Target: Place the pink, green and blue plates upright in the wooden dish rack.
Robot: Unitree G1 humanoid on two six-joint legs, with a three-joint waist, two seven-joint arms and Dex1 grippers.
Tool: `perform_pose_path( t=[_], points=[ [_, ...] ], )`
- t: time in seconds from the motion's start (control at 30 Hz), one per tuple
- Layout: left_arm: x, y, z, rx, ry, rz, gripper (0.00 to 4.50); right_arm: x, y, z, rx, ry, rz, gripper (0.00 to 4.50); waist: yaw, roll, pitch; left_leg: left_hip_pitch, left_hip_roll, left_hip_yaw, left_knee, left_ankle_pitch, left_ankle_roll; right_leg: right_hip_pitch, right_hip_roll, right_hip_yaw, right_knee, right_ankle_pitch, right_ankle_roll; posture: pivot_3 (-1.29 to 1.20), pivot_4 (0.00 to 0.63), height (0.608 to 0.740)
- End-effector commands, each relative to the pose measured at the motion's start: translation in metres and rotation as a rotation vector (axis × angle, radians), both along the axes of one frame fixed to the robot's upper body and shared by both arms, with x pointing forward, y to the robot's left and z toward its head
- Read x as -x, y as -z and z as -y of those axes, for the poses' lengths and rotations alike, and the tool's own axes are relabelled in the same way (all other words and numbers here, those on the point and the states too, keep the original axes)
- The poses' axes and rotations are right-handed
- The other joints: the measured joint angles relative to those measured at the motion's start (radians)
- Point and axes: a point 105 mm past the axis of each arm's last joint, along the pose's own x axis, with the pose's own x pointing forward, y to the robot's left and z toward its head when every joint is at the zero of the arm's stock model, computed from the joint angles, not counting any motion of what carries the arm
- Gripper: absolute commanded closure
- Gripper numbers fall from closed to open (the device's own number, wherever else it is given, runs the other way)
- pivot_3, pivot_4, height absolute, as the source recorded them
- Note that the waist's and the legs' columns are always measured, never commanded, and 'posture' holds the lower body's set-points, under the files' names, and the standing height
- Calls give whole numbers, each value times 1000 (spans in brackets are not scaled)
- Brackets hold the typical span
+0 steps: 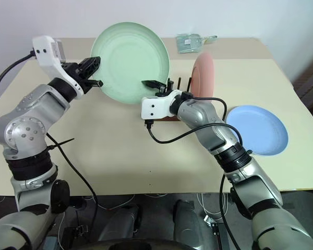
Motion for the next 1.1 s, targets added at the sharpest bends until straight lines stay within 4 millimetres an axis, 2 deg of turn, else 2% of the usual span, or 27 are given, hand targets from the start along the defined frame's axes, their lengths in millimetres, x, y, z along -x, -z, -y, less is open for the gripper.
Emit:
perform_pose_path(
  t=[0.03,0.07,0.1,0.13,0.17,0.23,0.3,0.33,0.4,0.5,0.6,0.7,0.8,0.87,1.1],
  points=[
    [8,-16,9,66,48,58,4165,5,-14,-6,-28,-29,70,4228,1,0,0,0,0,0,0,0,0,0,0,0,0,0,0,0,150,740],
    [7,-18,6,99,33,64,3812,6,-15,-6,-31,-33,78,4483,1,0,0,0,0,0,0,0,0,0,0,0,0,0,0,0,150,740],
    [6,-22,2,131,17,78,3492,6,-15,-6,-35,-37,85,4500,1,0,0,0,0,0,0,0,0,0,0,0,0,0,0,0,150,740],
    [5,-32,-5,175,-16,119,2990,8,-17,-7,-48,-43,92,4500,1,0,0,0,0,0,0,0,0,0,0,0,0,0,0,0,150,740],
    [4,-42,-16,215,-62,160,2431,9,-20,-7,-65,-49,96,4500,2,0,0,0,0,0,0,0,0,0,0,0,0,0,0,0,150,740],
    [1,-56,-48,317,-193,224,1455,11,-29,-4,-148,-54,87,4500,3,-1,1,0,0,-1,1,0,-1,0,0,0,0,0,0,0,150,740],
    [1,-61,-77,319,-308,272,1455,15,-40,3,-265,-56,58,4500,-1,-1,1,0,0,-1,0,1,-1,0,0,0,0,0,0,0,150,740],
    [2,-59,-86,242,-350,292,1455,17,-46,9,-366,-56,10,4500,-3,-1,1,1,0,0,0,1,-1,0,0,0,0,0,0,0,150,740],
    [2,-50,-89,39,-382,311,1455,22,-56,22,-559,-61,-102,4500,-3,-1,0,1,1,0,-1,1,-2,0,1,1,0,0,0,0,150,740],
    [0,-14,-68,-186,-263,265,1455,27,-67,43,-855,-74,-301,4500,6,0,0,1,1,0,-1,0,-1,0,1,1,0,0,0,0,150,740],
    [11,43,-22,-361,-2,186,1455,33,-70,59,-1103,-80,-475,4500,12,0,1,0,0,-2,0,0,1,2,1,1,0,0,-1,0,150,740],
    [26,80,6,-417,179,125,1455,37,-69,63,-1203,-74,-571,4500,5,1,1,0,0,-2,0,-1,1,1,1,1,-1,-1,-4,0,150,740],
    [56,118,38,-408,422,52,1455,38,-63,66,-1288,-36,-645,4500,-4,4,1,0,1,-1,-2,-1,1,-1,1,1,0,-2,-6,0,150,740],
    [68,129,48,-410,503,27,1455,37,-60,67,-1317,-16,-675,4500,-5,8,1,0,2,1,-3,-1,1,-2,1,2,0,-3,-7,0,150,740],
    [76,132,60,-407,571,16,1455,30,-40,66,-1283,53,-750,4500,2,9,1,0,2,1,-2,0,1,-2,1,2,1,-3,-7,0,150,740]
  ],
)
